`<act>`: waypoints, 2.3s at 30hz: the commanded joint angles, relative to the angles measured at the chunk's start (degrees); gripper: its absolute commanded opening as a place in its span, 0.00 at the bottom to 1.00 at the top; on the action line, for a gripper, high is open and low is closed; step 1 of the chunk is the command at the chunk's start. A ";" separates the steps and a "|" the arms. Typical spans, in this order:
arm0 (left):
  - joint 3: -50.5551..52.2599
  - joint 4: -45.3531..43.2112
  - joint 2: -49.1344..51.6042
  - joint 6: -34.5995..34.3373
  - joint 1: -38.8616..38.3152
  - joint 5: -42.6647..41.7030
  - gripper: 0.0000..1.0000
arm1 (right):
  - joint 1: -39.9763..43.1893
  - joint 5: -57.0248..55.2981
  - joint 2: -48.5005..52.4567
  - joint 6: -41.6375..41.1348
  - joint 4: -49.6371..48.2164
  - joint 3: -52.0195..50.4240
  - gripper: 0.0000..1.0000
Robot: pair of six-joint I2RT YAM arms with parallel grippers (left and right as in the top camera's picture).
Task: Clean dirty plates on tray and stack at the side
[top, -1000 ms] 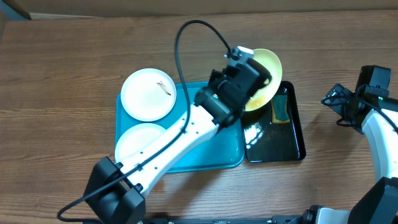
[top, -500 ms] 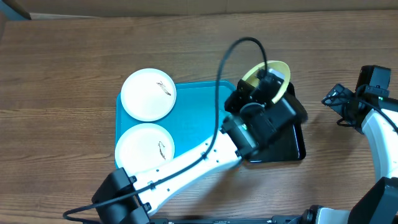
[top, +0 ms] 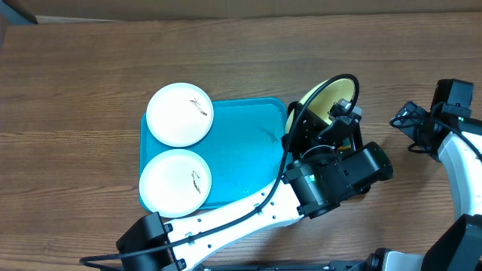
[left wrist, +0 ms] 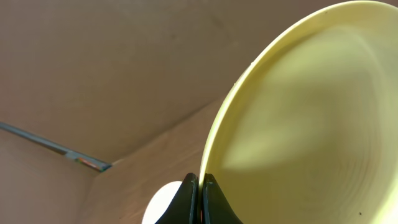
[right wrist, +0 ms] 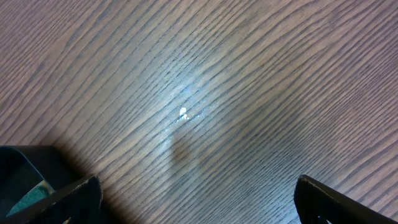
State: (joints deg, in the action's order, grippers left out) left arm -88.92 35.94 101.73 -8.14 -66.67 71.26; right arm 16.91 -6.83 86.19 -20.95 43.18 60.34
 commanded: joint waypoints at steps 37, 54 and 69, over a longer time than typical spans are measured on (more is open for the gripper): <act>-1.57 -1.11 -1.79 -7.04 11.65 -29.57 0.04 | 0.26 -0.42 -1.27 -0.13 -0.66 -0.28 1.00; -2.10 15.39 -5.70 -16.39 69.51 -73.75 0.04 | 0.26 1.16 -1.27 -0.15 -0.92 -0.28 1.00; 2.03 16.83 -1.07 -16.61 107.38 -73.61 0.04 | 0.26 1.16 -1.27 -0.13 -0.90 -0.28 1.00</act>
State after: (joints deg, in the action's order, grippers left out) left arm -88.66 53.71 98.67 -24.10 38.44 -0.84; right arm 16.88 -5.76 86.19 -20.95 42.63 60.31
